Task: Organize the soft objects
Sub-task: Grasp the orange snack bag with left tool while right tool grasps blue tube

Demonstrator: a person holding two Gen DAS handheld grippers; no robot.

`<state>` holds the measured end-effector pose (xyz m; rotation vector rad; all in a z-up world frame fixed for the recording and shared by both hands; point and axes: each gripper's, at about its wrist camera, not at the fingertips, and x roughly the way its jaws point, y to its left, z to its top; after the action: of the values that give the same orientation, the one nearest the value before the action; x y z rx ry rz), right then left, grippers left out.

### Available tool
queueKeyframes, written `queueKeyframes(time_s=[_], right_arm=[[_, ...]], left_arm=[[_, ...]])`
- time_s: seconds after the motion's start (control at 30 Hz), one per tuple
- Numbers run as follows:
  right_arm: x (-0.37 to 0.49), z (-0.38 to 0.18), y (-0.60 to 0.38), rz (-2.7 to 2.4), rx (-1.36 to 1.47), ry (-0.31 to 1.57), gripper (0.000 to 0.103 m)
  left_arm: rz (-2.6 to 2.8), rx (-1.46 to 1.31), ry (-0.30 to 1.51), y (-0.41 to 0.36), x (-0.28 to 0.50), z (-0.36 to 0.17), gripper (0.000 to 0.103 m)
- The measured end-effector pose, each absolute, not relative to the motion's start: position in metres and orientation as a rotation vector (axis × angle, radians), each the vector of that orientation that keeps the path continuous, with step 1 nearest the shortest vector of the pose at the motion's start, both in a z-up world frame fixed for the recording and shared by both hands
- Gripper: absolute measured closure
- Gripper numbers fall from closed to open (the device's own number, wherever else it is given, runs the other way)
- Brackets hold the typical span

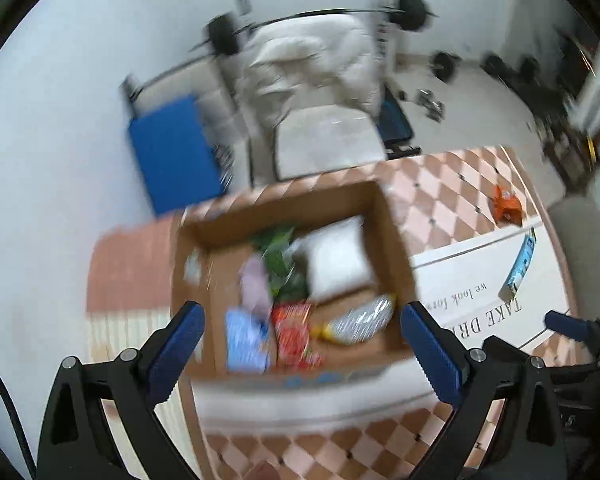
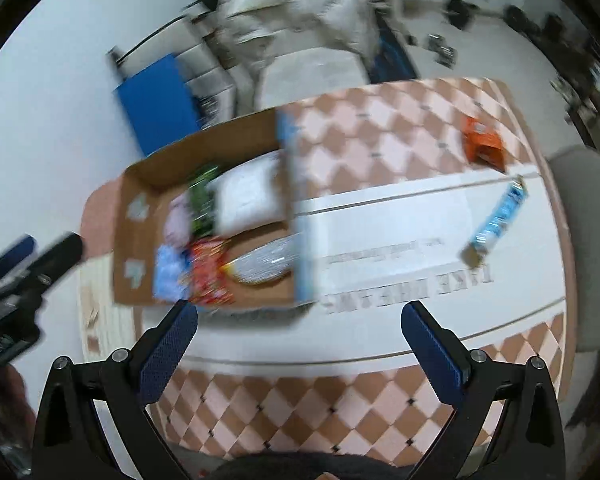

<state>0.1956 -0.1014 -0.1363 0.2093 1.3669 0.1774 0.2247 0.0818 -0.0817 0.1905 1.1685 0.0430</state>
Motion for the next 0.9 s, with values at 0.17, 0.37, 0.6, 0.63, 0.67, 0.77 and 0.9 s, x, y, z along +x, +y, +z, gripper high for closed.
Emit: queueKeyframes(time_s=[0.17, 0.37, 0.6, 0.63, 0.67, 0.77, 0.9], right_arm=[[0.231, -0.184, -0.203, -0.030, 0.367, 1.394, 0.000], [0.273, -0.270, -0.302, -0.241, 0.567, 1.471, 0.000], [0.308, -0.350, -0.355, -0.297, 0.655, 1.591, 0.021], [0.310, -0.358, -0.358, -0.291, 0.654, 1.608, 0.032], [0.310, -0.363, -0.359, -0.285, 0.645, 1.625, 0.048], [0.306, -0.371, -0.366, -0.271, 0.631, 1.656, 0.078], [0.296, -0.369, -0.388, -0.277, 0.685, 1.644, 0.086]], left_arm=[[-0.094, 0.459, 1.132, -0.017, 0.290, -0.107, 0.002], [-0.225, 0.685, 1.217, -0.124, 0.363, -0.183, 0.002], [-0.339, 0.761, 1.336, -0.207, 0.413, -0.259, 0.003], [-0.360, 0.763, 1.343, -0.217, 0.417, -0.266, 0.003], [-0.377, 0.770, 1.351, -0.227, 0.421, -0.273, 0.003], [-0.443, 0.805, 1.361, -0.256, 0.426, -0.288, 0.003], [-0.528, 0.881, 1.366, -0.290, 0.431, -0.305, 0.003]])
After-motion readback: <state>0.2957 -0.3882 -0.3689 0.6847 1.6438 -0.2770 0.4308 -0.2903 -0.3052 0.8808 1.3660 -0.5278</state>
